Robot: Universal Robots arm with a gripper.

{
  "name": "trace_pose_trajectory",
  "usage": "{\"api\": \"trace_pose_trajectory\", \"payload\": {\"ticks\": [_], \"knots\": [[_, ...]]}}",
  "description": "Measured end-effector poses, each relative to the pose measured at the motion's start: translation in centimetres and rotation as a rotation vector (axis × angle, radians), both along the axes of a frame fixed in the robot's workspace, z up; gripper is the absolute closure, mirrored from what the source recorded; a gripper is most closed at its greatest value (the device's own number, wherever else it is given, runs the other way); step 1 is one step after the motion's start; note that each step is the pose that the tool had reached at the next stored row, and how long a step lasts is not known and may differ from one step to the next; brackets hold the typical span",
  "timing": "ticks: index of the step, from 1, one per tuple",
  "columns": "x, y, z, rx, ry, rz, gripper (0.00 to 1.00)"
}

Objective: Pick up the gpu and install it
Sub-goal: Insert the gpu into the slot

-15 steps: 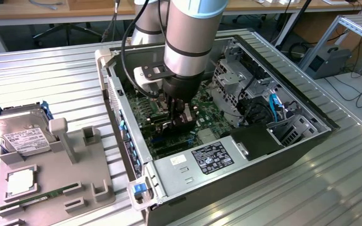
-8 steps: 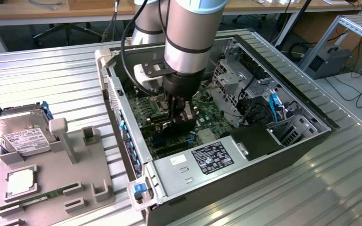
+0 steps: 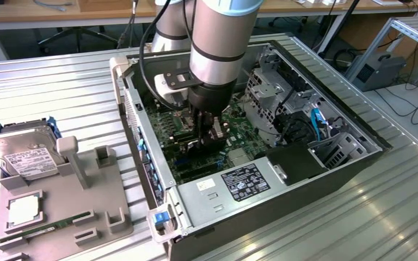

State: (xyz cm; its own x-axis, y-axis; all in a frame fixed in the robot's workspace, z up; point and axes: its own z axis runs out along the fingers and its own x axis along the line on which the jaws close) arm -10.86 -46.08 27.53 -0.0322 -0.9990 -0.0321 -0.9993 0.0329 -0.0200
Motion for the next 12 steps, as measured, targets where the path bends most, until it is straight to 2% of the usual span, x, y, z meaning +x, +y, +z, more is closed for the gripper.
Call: {"api": "trace_pose_trajectory", "payload": {"ticks": [1, 7, 12], "knots": [[0.0, 0.0, 0.0, 0.0, 0.0, 0.0, 0.54], [0.0, 0.25, -1.84, 0.0001, -0.0001, 0.0, 0.54], [0.0, 0.25, -1.89, 0.0, 0.0, 0.0, 0.56]]}}
